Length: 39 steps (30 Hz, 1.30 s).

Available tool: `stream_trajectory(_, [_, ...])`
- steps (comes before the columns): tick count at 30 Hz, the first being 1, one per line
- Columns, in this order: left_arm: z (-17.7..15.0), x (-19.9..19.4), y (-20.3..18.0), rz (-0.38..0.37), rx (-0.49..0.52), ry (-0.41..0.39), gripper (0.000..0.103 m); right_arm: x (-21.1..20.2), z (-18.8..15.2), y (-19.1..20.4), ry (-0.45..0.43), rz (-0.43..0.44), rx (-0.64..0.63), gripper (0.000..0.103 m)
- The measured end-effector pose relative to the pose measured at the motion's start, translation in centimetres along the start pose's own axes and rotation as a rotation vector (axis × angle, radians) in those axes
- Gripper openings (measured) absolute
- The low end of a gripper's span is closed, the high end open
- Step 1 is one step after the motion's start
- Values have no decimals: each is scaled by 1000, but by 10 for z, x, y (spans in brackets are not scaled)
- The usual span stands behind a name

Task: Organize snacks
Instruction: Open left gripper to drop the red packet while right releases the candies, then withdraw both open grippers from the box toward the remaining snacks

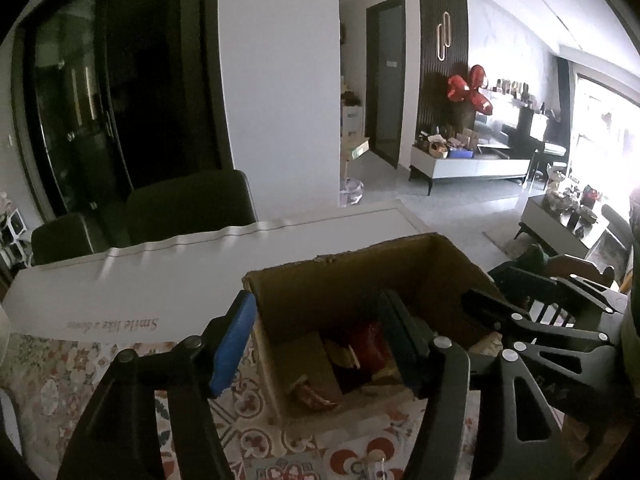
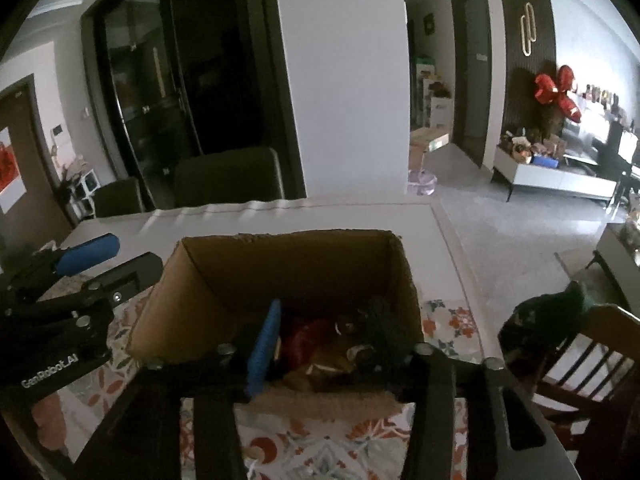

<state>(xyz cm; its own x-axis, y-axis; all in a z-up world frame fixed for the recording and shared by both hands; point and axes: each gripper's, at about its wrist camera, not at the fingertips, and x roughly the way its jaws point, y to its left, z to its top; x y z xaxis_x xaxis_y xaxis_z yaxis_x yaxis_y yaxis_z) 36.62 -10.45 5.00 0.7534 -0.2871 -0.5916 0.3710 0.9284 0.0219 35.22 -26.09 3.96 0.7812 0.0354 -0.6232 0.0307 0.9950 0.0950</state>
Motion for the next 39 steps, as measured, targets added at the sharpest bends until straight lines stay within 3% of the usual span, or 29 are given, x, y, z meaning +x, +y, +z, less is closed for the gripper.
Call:
stream_trajectory(4, [-11,-18,-2,-9,4,-19,65,-19,-8,1,-37,-20,5,57])
stream_trajectory(9, [-22,-36,-3,-9,6,-45,67,-37,-19,-1,-63,-38,35,67])
stream_trajectory(19, [-50,-60,-15,-8,27,-59,69,-59,-47,0,-67,-68,30,75])
stream_trajectory(24, [-66,-66,-16,-31,10,-46,70,-77,-63,-1,-99,-108,40,90])
stream_trajectory(29, [-84,-68,-21,-33,13,-28,70,-86,-82,-5,-76,-174,89,90])
stream_trajectory(33, [-100,-67,-23,-56,17,-5,70,-87,-98,-6,-47,-161,107,90])
stream_trajectory(39, [-124,-65,-21,-64,28,19,70,-94,-130,1,-48,-206,118,90])
